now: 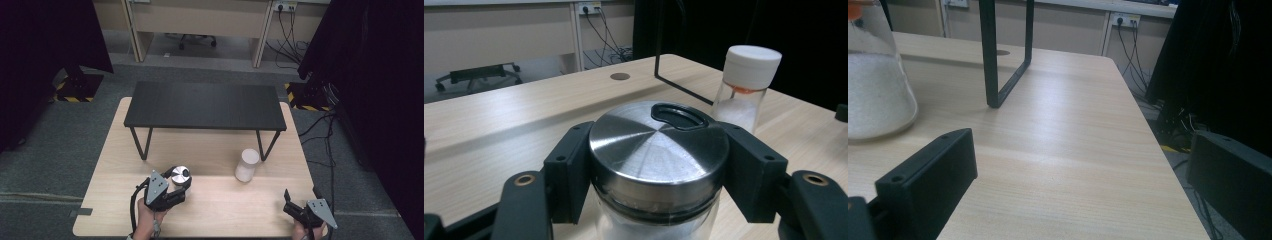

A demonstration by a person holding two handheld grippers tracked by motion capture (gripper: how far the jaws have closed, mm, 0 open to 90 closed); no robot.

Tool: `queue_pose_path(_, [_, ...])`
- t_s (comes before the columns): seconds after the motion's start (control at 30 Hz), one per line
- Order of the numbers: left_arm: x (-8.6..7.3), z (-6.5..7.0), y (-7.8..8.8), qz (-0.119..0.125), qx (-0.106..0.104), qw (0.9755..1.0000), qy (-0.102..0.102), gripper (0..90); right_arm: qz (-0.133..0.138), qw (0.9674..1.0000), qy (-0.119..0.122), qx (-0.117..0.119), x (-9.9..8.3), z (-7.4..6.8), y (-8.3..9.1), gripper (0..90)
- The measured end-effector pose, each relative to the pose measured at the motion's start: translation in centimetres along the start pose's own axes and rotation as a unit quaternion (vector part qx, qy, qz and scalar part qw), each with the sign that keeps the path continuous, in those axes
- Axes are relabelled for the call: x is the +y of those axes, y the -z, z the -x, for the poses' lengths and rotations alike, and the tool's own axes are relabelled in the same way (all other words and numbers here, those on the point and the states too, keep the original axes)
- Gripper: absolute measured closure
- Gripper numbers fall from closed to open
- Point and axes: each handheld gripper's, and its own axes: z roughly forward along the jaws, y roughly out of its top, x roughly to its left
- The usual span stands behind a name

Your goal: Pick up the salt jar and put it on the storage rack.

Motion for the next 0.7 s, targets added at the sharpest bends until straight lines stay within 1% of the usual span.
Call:
queue_pose_path(0.1, [0.8,0.0,-0.2,-0.004,-0.001,1.0000,-0.002,35.0,-0.001,1.0000,0.000,0.000,0.0,0.0,0.0,0.2])
queue_pose_path(0.17, [1.2,0.2,-0.4,-0.005,0.003,1.0000,-0.002,34.9,-0.001,1.0000,0.001,0.000,0.0,0.0,0.0,0.2])
queue_pose_path(0.47, [2.7,0.5,-0.9,0.006,0.008,0.9999,0.005,34.9,-0.005,1.0000,0.005,0.001,0.1,0.0,-0.1,0.2])
queue_pose_path(0.7, [4.6,0.4,-0.9,-0.005,0.011,0.9999,-0.001,35.0,-0.006,1.0000,0.005,0.002,0.2,0.0,-0.1,0.2])
